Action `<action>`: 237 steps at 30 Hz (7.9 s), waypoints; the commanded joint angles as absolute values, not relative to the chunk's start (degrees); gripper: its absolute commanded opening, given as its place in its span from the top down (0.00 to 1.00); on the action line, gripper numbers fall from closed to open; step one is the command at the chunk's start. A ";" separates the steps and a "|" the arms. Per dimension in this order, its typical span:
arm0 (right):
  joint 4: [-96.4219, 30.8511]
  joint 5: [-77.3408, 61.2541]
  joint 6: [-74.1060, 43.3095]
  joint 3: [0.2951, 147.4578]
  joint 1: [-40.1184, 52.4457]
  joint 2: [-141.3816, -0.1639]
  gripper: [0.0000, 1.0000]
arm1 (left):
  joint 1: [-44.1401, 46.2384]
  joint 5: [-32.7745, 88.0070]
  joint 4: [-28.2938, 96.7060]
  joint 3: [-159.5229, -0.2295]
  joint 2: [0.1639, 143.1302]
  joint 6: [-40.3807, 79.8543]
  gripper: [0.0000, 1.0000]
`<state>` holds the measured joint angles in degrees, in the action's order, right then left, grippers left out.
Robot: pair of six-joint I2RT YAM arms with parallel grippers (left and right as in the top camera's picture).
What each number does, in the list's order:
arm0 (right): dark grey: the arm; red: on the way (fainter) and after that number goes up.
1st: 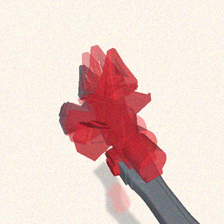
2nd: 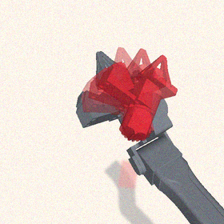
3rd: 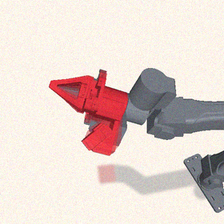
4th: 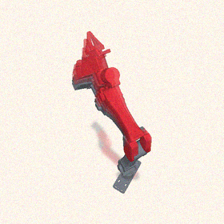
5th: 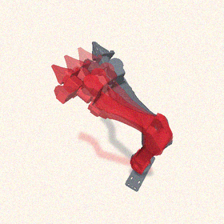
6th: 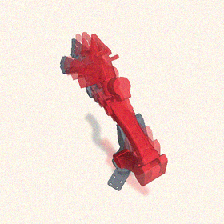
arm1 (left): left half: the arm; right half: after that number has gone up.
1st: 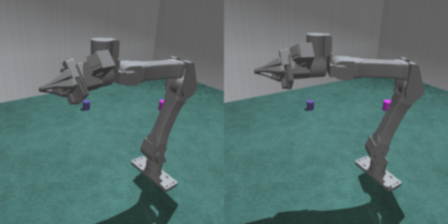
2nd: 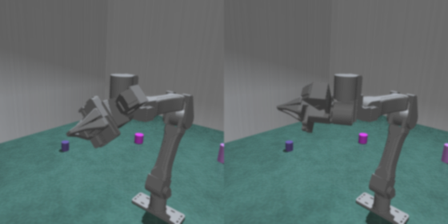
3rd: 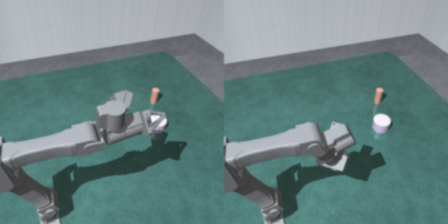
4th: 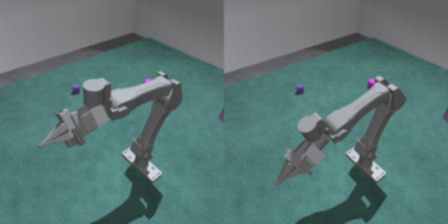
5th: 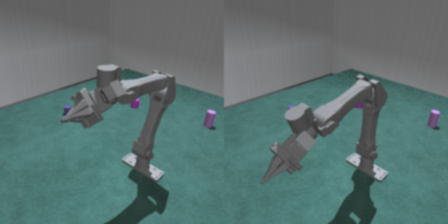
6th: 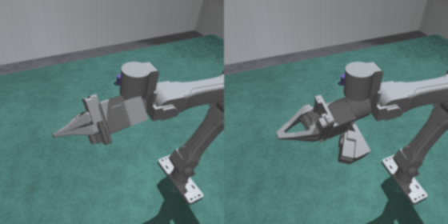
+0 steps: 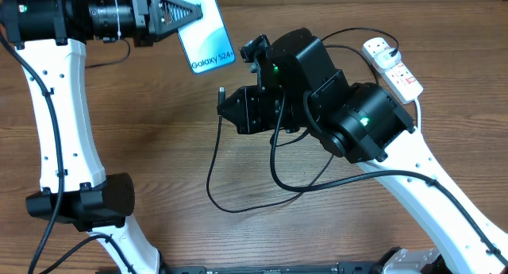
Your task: Plug charger to phone and switch on socket
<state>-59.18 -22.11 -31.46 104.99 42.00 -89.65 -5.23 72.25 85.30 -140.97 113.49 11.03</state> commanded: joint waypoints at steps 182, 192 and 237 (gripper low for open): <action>-58.52 2.92 -55.72 101.62 26.79 -130.02 0.44 | -13.76 -1.43 96.79 -141.14 116.68 21.21 0.96; -57.47 2.92 -55.51 101.51 27.31 -132.38 0.70 | -13.76 -1.43 96.79 -141.14 116.68 21.21 0.96; -59.99 -21.98 -19.35 106.43 45.69 -100.95 0.96 | -13.45 64.53 89.01 -141.14 116.68 -3.46 0.96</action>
